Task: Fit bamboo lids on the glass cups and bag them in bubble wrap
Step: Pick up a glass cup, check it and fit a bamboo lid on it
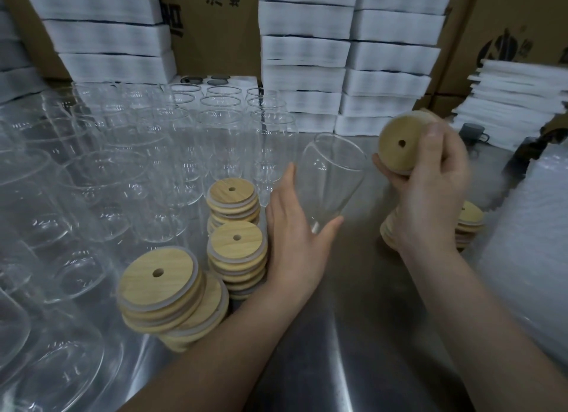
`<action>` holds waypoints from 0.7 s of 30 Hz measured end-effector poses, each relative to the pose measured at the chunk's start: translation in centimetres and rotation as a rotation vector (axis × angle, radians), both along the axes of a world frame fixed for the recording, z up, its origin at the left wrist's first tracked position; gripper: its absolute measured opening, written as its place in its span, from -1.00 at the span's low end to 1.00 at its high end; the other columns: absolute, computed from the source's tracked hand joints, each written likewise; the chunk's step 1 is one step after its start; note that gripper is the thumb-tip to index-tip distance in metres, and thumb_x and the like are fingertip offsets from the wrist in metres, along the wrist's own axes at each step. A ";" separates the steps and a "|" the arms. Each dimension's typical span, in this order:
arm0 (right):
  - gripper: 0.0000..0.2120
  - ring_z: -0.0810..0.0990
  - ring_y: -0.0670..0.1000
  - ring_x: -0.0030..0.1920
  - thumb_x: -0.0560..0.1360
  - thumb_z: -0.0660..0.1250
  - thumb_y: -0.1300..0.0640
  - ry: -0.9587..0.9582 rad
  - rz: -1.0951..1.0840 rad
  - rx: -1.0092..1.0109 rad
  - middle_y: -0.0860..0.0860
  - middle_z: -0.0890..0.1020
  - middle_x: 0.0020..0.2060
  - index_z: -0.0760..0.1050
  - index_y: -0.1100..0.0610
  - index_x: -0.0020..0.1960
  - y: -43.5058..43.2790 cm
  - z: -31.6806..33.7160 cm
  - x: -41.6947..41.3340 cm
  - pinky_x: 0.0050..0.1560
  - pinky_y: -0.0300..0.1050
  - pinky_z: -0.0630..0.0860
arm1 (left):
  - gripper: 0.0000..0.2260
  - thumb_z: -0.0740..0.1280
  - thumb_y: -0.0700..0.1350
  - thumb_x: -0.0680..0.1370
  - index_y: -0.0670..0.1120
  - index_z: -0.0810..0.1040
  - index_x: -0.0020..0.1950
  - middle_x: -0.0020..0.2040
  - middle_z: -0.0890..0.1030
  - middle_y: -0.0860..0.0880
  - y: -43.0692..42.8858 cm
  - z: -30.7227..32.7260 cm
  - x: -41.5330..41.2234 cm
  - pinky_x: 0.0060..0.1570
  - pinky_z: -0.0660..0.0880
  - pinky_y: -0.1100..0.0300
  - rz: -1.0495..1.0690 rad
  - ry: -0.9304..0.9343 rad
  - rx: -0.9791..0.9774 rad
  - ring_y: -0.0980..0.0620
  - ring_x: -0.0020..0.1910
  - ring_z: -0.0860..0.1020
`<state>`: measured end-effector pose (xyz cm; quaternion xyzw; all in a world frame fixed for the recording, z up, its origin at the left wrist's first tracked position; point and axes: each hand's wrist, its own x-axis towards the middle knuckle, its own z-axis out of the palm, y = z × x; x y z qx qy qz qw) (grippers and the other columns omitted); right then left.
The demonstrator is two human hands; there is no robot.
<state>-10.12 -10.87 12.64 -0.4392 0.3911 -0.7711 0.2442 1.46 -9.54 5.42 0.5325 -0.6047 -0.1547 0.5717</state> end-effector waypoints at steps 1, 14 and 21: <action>-0.71 0.55 -0.08 0.24 0.62 0.17 0.05 0.074 -0.015 -0.026 -0.19 0.57 0.13 0.51 0.07 0.28 0.1 0.0 0.2 0.21 0.12 0.57 | -0.13 0.55 -0.13 0.39 -0.11 0.11 0.56 0.42 0.33 -0.12 0.0 0.0 0.0 0.45 0.17 0.04 0.006 -0.024 -0.009 -0.06 0.43 0.27; -0.64 0.49 0.09 0.33 0.53 0.29 0.32 0.775 -0.078 -0.272 0.11 0.59 0.23 0.50 0.22 0.32 0.3 -1.6 0.8 0.32 -0.37 0.31 | -0.12 0.56 -0.11 0.36 -0.08 0.14 0.55 0.43 0.35 -0.09 0.0 -0.3 -0.1 0.38 0.08 0.29 -0.006 -0.155 -0.099 -0.07 0.41 0.30; -0.65 0.50 0.03 0.31 0.52 0.29 0.28 0.805 -0.064 -0.235 0.09 0.59 0.23 0.53 0.20 0.30 0.3 -1.4 0.7 0.34 -0.32 0.33 | -0.12 0.55 -0.06 0.38 -0.04 0.12 0.56 0.41 0.36 -0.08 0.1 -0.3 -0.3 0.36 0.12 0.28 -0.032 -0.133 -0.082 -0.05 0.39 0.31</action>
